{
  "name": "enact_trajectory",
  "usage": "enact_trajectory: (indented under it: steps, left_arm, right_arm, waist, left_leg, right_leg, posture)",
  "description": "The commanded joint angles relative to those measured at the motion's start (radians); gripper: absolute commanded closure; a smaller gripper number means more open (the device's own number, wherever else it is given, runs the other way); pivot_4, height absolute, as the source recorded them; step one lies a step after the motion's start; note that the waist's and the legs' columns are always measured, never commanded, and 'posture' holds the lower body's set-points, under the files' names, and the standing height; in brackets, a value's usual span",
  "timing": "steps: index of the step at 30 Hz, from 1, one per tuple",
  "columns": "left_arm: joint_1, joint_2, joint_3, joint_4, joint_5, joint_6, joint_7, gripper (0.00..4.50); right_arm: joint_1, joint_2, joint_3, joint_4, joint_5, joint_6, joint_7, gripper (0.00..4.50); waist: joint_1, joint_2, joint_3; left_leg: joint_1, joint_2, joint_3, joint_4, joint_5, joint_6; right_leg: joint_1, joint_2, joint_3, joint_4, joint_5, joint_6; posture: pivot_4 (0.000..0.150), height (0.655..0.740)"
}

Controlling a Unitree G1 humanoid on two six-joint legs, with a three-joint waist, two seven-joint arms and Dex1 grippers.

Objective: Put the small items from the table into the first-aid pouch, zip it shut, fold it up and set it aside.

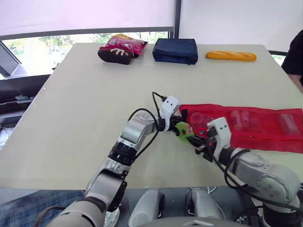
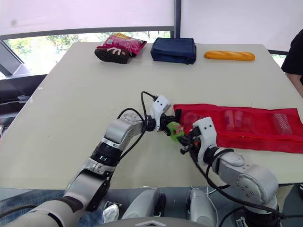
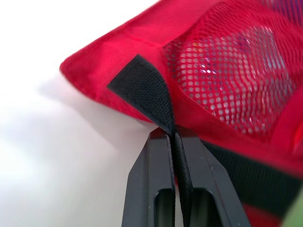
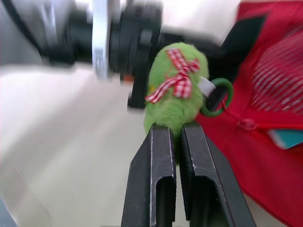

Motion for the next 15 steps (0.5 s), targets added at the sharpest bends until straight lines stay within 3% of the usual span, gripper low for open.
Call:
enact_trajectory:
  steps: [1, 10, 15]
  left_arm:
    - [-0.003, 0.071, 0.012, 0.104, 0.077, -0.075, 0.006, 4.5]
    - [-0.035, 0.145, 0.035, 0.241, 0.122, -0.259, -0.006, 4.5]
    - [-0.03, 0.176, 0.048, 0.254, 0.126, -0.29, -0.012, 4.5]
  right_arm:
    - [0.009, -0.035, -0.135, -0.08, 0.138, -0.006, 0.004, 4.46]
    - [0.089, -0.168, -0.323, 0.01, 0.28, -0.045, -0.026, 4.46]
    - [0.156, -0.242, -0.374, 0.079, 0.24, -0.099, -0.003, 4.46]
  waist:
    - [-0.002, 0.0, 0.0]
    - [-0.013, 0.001, 0.001]
    - [-0.012, 0.001, 0.001]
  left_leg:
    - [0.0, 0.0, 0.0, 0.0, 0.0, 0.0]
    - [0.0, 0.001, 0.0, -0.001, -0.002, 0.005]
    - [0.0, 0.001, 0.0, -0.001, -0.003, 0.005]
  right_leg:
    - [0.0, 0.0, 0.0, 0.0, 0.0, 0.0]
    - [-0.001, 0.0, 0.0, 0.0, 0.0, 0.0]
    - [-0.001, 0.0, 0.0, 0.0, 0.0, 0.0]
  posture:
    - [0.15, 0.7395]
    - [0.15, 0.7395]
    - [0.15, 0.7395]
